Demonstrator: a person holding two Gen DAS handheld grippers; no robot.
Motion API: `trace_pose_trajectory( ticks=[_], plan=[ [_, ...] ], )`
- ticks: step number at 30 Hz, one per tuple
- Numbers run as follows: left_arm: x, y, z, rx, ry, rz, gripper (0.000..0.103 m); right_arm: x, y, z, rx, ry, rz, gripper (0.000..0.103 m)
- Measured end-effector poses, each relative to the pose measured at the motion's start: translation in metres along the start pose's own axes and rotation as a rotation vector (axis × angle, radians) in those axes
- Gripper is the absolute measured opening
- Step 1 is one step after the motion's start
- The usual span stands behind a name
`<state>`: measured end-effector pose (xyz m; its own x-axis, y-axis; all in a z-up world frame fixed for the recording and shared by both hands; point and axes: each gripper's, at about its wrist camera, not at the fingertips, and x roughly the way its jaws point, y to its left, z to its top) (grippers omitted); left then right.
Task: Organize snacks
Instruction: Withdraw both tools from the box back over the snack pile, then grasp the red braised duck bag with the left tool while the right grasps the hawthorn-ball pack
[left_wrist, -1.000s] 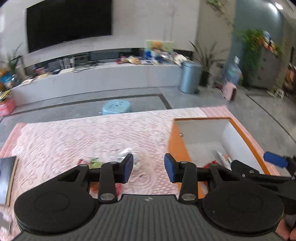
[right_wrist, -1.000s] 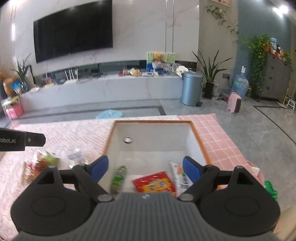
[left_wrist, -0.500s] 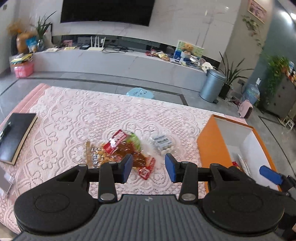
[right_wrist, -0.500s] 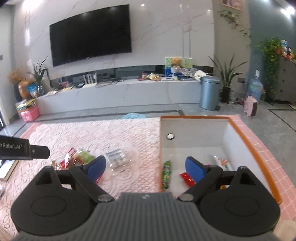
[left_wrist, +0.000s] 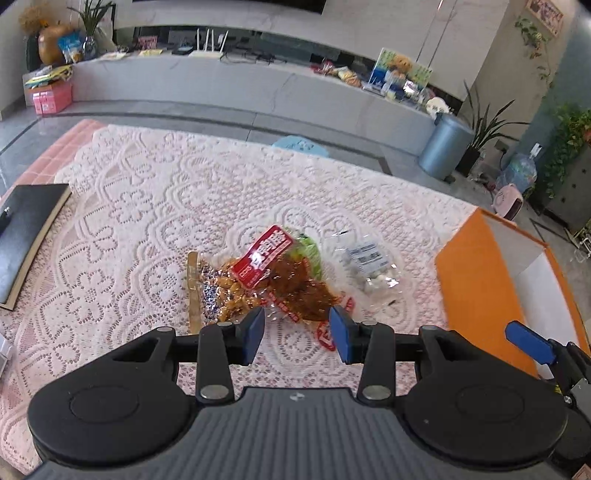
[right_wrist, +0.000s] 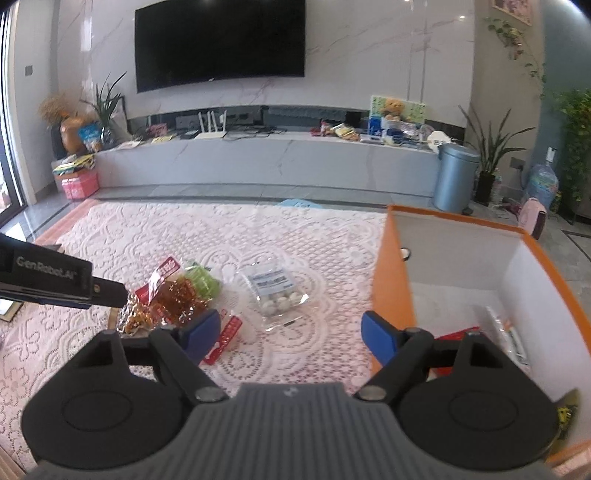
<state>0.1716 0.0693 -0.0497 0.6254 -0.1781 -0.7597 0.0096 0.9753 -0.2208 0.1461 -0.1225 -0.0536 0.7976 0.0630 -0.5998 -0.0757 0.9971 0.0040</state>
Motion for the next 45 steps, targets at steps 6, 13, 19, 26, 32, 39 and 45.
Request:
trace_pose_trajectory(
  ticks=[6,13,19,26,32,39,45],
  plan=[
    [0.032,0.008,0.010,-0.052,0.058,-0.007,0.060,0.040,0.013,0.004,-0.056,0.040,-0.004,0.068],
    [0.067,0.015,0.012,-0.133,0.100,-0.035,0.060,0.091,0.020,0.005,-0.099,0.109,-0.009,0.065],
    [0.089,0.019,0.005,-0.192,0.117,-0.044,0.060,0.122,0.023,0.003,-0.091,0.134,-0.012,0.060],
    [0.099,0.022,-0.003,-0.233,0.106,-0.069,0.060,0.141,0.027,0.000,-0.103,0.134,0.015,0.059],
    [0.104,0.020,-0.007,-0.225,0.082,-0.082,0.060,0.151,0.031,-0.009,-0.113,0.167,0.040,0.052],
    [0.092,0.018,-0.003,-0.207,0.000,-0.087,0.034,0.144,0.045,-0.017,-0.179,0.154,0.062,0.047],
    [0.087,0.003,0.000,-0.113,-0.058,-0.077,0.030,0.145,0.040,-0.018,-0.145,0.165,0.076,0.047]
  ],
)
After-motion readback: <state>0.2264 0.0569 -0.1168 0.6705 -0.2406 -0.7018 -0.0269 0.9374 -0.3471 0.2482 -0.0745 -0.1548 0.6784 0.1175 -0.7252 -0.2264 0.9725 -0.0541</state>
